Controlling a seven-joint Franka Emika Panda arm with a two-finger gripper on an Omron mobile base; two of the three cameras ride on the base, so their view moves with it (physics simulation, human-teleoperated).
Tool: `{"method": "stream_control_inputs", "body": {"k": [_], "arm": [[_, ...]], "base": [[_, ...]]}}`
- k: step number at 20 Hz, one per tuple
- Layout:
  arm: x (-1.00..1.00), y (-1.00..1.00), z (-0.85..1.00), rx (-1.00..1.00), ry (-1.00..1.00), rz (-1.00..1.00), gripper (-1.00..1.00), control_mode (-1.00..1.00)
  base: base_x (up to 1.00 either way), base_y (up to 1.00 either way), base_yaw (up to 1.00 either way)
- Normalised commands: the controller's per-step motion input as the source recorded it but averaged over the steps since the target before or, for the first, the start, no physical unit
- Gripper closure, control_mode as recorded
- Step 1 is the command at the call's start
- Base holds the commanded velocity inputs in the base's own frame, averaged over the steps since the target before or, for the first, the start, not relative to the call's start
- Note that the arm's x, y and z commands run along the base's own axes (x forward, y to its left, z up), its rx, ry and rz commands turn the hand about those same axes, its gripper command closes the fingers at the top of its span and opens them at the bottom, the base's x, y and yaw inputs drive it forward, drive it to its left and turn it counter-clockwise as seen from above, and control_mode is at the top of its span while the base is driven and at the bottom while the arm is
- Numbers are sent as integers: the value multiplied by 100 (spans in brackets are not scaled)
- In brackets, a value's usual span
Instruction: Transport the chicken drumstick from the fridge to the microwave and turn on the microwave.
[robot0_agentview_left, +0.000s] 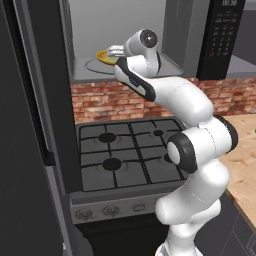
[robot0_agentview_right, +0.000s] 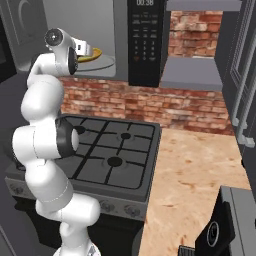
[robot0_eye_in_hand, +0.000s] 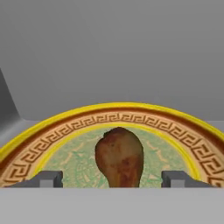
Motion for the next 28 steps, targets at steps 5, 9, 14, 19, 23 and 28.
{"method": "stream_control_inputs", "body": {"k": [5,9,14,19,23,28], "arm": [[-1,0,5,0,-5,0,-100,-100],[-25,0,29,0,-14,0,-100,-100],[-39,0,22,0,-11,0,-100,-100],[-72,-3,4,0,-5,0,-100,-100],[-94,-16,13,0,-4,0,-100,-100],[-100,-27,7,0,0,0,-100,-100]], "base": [[0,0,0],[0,0,0],[0,0,0],[0,0,0],[0,0,0],[0,0,0]]}}
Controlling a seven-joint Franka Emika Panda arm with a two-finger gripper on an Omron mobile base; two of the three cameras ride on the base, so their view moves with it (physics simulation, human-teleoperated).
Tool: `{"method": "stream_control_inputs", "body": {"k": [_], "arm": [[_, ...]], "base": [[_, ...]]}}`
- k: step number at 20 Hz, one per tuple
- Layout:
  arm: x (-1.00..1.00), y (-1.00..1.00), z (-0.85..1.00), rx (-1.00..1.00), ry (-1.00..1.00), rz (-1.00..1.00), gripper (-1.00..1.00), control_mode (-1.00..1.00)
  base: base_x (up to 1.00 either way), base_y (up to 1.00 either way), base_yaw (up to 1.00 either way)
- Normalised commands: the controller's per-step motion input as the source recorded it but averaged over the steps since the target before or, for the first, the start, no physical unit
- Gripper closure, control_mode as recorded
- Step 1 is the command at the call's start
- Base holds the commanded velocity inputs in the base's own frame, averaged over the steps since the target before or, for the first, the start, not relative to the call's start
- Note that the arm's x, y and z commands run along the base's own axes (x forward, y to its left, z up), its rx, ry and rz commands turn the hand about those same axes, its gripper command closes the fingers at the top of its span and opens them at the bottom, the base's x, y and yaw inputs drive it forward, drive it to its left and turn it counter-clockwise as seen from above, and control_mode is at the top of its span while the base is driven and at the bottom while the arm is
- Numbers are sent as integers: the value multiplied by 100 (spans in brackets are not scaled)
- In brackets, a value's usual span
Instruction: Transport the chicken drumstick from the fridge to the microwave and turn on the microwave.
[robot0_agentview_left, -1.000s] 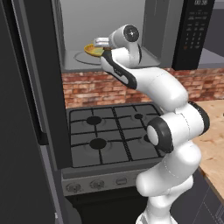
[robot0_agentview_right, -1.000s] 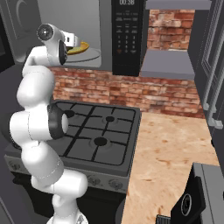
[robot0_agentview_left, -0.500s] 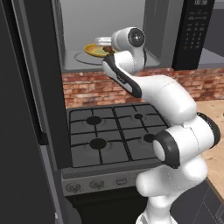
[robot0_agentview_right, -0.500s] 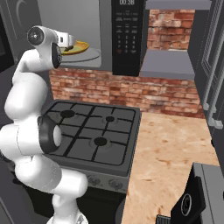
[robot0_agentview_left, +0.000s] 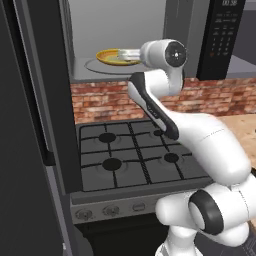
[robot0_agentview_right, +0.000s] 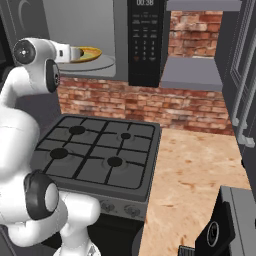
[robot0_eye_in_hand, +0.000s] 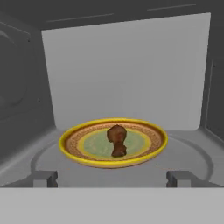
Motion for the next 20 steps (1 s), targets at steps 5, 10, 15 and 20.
{"method": "stream_control_inputs", "body": {"k": [5,10,15,20], "arm": [[-100,-35,0,0,0,0,-100,-100],[-100,-39,0,0,1,0,-100,-100],[-100,-34,0,0,13,0,-100,-100],[-94,-23,-2,0,20,0,-100,-100]], "base": [[0,0,0],[0,0,0],[0,0,0],[0,0,0]]}}
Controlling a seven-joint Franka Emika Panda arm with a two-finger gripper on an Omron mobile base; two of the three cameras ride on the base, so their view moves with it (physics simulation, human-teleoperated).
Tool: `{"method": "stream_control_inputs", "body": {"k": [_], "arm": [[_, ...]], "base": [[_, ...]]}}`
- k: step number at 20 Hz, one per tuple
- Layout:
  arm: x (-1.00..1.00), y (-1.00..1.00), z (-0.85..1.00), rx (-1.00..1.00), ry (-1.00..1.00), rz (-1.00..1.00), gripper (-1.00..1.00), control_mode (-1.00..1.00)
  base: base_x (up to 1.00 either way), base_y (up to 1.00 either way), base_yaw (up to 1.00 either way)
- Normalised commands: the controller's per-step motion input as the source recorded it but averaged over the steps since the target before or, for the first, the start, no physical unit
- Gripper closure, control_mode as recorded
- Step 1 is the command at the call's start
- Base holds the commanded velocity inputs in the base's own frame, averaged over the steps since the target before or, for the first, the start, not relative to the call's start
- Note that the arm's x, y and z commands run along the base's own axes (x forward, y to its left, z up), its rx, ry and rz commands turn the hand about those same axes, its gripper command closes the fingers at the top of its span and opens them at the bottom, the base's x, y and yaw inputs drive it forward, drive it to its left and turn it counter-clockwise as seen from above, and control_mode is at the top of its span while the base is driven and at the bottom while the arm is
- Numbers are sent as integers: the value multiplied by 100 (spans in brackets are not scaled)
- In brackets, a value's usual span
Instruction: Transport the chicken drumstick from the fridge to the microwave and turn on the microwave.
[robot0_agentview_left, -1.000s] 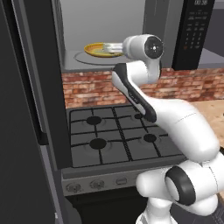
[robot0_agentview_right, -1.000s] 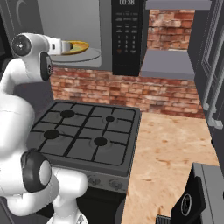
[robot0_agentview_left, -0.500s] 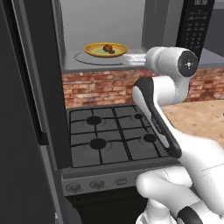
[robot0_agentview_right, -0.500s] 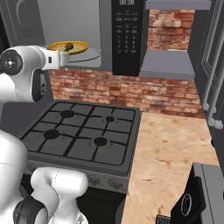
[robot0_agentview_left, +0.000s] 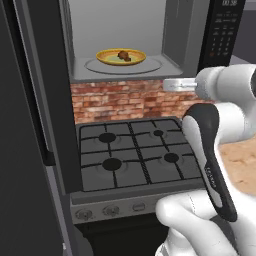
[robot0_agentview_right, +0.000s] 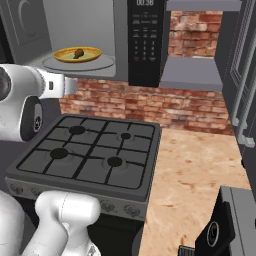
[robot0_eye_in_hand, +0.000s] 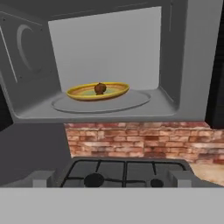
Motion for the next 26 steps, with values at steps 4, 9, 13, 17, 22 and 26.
{"method": "stream_control_inputs", "body": {"k": [4,9,13,17,22,26], "arm": [[-74,-11,-21,-4,19,0,-100,-100],[-55,-1,-46,-12,2,8,-100,-100],[-55,-1,-40,-10,-1,13,-100,-100],[-75,-9,-33,-6,-9,18,-100,-100],[-82,-4,-40,-9,-9,16,-100,-100],[-77,0,-45,-15,-9,7,-100,-100]], "base": [[0,0,0],[0,0,0],[0,0,0],[0,0,0],[0,0,0],[0,0,0]]}}
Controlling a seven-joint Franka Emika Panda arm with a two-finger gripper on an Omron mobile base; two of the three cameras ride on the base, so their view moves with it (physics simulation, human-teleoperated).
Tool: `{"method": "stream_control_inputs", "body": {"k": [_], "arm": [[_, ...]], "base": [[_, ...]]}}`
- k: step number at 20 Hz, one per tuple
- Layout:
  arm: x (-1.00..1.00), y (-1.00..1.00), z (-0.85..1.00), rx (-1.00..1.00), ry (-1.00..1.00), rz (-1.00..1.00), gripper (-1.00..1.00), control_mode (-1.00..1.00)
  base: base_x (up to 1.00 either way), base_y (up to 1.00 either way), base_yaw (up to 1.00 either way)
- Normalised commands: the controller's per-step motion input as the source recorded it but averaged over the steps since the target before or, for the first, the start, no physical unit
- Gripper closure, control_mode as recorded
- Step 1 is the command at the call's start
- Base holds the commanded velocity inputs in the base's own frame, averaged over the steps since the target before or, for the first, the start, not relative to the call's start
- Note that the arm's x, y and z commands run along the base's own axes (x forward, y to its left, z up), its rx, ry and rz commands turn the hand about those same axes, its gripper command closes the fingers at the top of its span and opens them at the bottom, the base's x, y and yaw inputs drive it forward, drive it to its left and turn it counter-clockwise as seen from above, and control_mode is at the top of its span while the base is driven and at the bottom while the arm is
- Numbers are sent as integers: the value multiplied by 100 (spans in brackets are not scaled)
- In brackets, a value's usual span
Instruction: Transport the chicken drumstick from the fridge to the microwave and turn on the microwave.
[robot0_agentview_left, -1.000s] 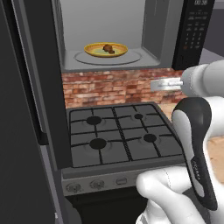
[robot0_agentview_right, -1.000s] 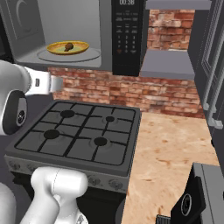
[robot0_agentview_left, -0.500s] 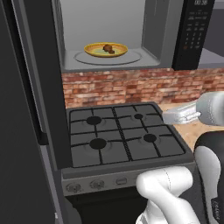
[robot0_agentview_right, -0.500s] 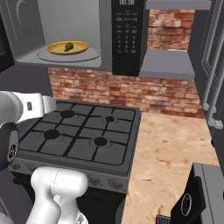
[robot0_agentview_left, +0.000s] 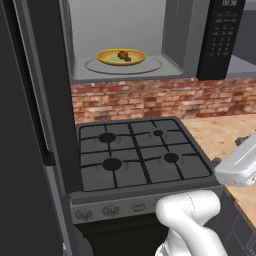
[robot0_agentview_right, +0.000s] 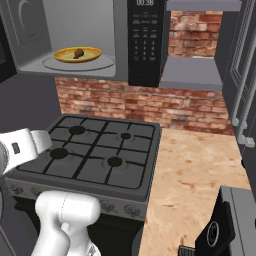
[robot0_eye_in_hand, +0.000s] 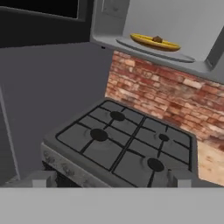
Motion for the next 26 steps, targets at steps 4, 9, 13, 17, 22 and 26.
{"method": "stream_control_inputs", "body": {"k": [4,9,13,17,22,26], "arm": [[-64,6,-47,-19,-12,1,-100,-100],[-40,26,-56,-26,-18,0,-100,-100],[-11,43,-48,-28,-23,0,-100,-100],[-3,38,-35,-26,-26,0,-100,-100],[-3,34,-37,-25,-33,0,-100,-100],[-11,22,-39,-25,-43,6,-100,-100]], "base": [[0,0,0],[0,0,0],[0,0,0],[0,0,0],[0,0,0],[0,0,0]]}}
